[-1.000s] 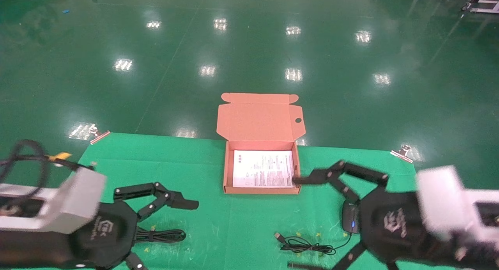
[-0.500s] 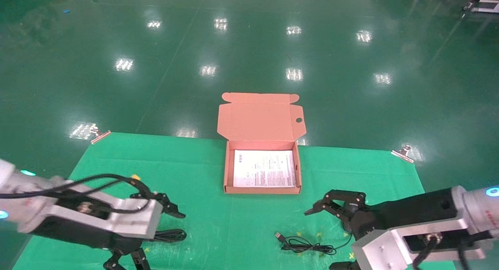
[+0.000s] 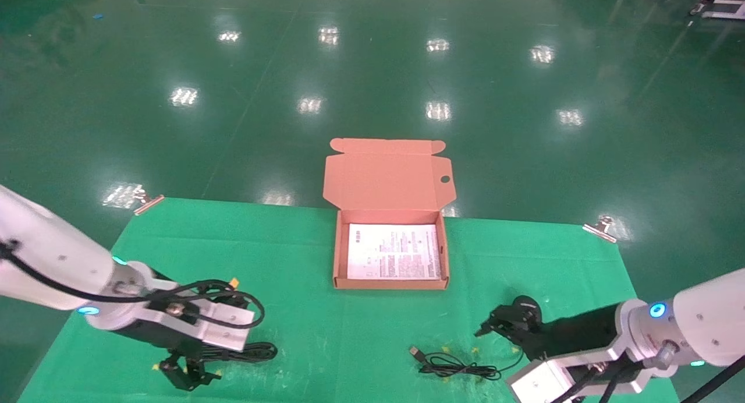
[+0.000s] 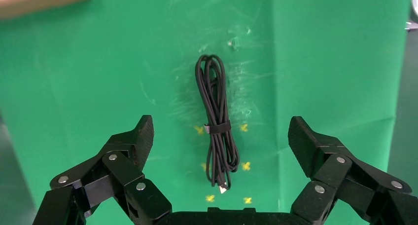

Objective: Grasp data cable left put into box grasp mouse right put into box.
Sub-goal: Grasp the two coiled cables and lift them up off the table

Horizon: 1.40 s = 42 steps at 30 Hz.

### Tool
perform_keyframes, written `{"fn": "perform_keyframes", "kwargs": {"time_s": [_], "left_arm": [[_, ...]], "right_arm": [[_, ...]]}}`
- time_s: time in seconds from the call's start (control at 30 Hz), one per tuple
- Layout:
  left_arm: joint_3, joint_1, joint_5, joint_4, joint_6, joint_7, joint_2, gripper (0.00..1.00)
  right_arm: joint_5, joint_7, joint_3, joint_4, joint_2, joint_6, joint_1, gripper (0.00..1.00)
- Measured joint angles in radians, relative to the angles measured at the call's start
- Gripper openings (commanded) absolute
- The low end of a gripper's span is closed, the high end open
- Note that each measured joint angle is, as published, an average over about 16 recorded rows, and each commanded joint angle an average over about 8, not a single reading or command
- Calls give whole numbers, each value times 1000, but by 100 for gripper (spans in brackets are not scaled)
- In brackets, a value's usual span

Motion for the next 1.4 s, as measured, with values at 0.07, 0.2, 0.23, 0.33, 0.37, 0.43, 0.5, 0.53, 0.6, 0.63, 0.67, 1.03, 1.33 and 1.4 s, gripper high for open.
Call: {"fn": "perform_keyframes", "kwargs": {"time_s": [0.07,0.2,0.23,0.33,0.37,0.43,0.5,0.53,0.6,0.63,0.67,1.03,1.33,1.4], "left_arm": [[3,11,13,39,-23,-7,15,100],[2,28,21,139,-66,-7,46,100],[0,32,19,167,-77,-4,54,100],[-6,40,9,258,-105,11,77,100],[-9,42,4,290,-114,18,85,100],[-14,44,-5,354,-132,37,101,100],[-18,45,-13,419,-149,60,118,100],[-19,45,-16,450,-157,73,126,100],[-21,44,-19,509,-172,102,143,100],[-21,43,-20,537,-179,116,151,100],[-22,43,-22,565,-186,131,159,100],[-19,23,-18,805,-254,274,236,100],[-19,9,-15,913,-287,331,271,6],[-19,8,-15,924,-290,336,275,0]], "right_arm": [[-23,8,-8,-17,-12,22,-13,100],[-58,26,-20,-67,-41,62,-36,100],[-63,31,-21,-82,-49,71,-41,100],[-76,42,-26,-134,-74,96,-51,100],[-79,44,-27,-152,-83,104,-53,100],[-83,48,-29,-191,-102,118,-56,100],[-87,49,-30,-232,-121,132,-57,100],[-88,48,-31,-253,-131,139,-57,100],[-92,45,-33,-295,-151,151,-56,100],[-94,42,-34,-315,-161,158,-55,100],[-95,39,-35,-336,-170,164,-54,100],[-113,-34,-46,-559,-267,223,-27,100],[-118,-91,-51,-681,-314,250,-9,19],[-119,-97,-52,-693,-319,252,-7,0]]}}
